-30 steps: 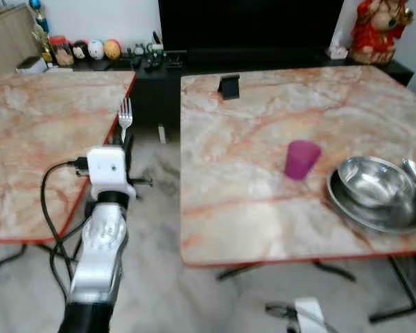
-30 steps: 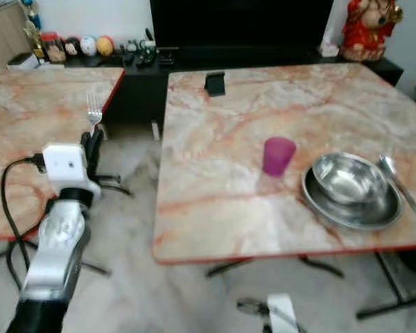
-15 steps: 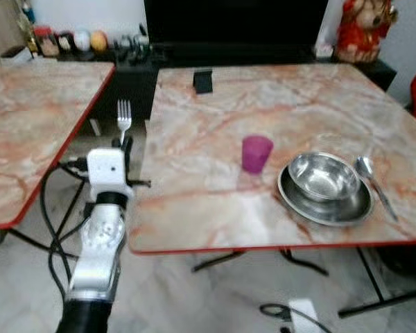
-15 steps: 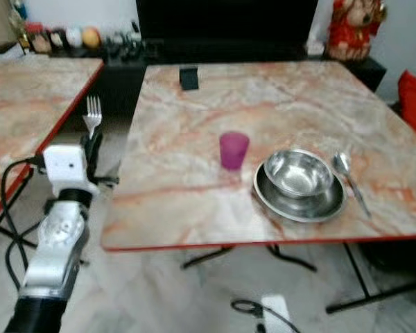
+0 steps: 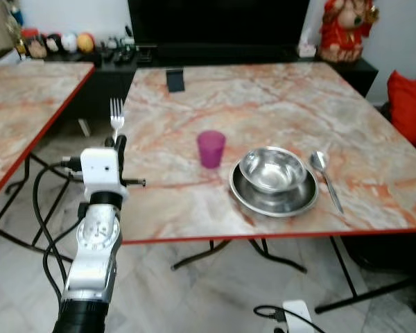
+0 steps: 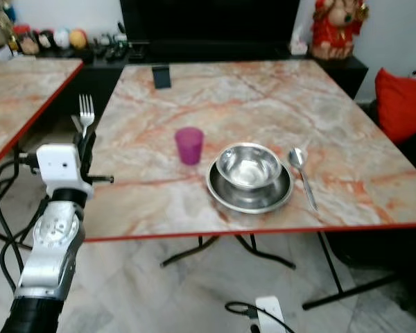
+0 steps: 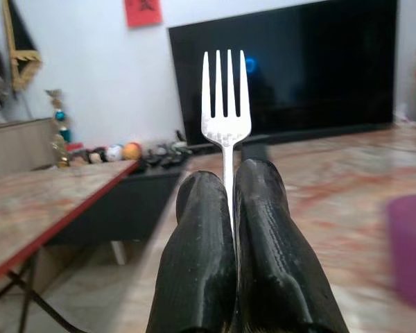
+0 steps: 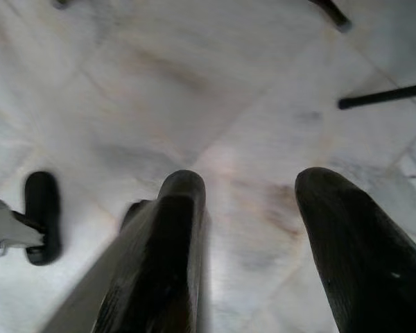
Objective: Setting the table
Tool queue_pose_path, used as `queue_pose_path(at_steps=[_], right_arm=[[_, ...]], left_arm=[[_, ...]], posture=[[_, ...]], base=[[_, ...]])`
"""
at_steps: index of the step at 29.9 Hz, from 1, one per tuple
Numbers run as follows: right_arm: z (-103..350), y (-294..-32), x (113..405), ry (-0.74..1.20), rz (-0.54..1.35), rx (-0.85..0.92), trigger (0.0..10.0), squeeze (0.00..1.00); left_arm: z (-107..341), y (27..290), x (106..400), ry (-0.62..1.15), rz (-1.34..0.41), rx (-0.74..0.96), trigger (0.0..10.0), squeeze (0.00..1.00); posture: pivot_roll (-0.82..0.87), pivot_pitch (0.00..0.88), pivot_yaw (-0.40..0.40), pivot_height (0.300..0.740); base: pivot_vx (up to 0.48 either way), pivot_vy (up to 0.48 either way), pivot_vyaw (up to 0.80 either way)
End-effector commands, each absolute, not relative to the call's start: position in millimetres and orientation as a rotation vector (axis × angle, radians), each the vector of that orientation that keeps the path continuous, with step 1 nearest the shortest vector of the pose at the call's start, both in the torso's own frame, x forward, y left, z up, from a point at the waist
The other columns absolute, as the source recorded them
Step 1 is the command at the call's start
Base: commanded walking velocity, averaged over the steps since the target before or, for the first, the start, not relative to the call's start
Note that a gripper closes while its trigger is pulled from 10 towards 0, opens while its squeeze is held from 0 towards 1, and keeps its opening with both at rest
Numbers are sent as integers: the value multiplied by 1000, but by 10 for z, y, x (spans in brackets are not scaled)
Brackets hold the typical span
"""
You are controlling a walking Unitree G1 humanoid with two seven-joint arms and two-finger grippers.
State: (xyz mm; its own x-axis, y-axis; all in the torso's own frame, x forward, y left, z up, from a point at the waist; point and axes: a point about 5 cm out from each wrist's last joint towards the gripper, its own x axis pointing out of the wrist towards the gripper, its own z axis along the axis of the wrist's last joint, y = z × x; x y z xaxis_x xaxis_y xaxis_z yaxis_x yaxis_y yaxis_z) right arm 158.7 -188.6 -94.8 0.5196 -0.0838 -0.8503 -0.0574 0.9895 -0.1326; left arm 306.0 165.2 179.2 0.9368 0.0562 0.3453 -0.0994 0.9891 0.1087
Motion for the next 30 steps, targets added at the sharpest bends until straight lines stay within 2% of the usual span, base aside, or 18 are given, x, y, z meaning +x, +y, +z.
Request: queue_pose_path(at_steps=[1,30], right_arm=[[-945,-1891,1593,1023,-18,-152,10000,0],[-939,-1898,1606,1019,-21,-154,10000,0]], left_arm=[[1813,1676,3049,-359,86,151,10000,0],[1797,1693,3050,-350,95,159,10000,0]], posture=[[-25,0,6,707],[-14,0,-1,707]], base=[[0,-307,0],[0,-309,0]])
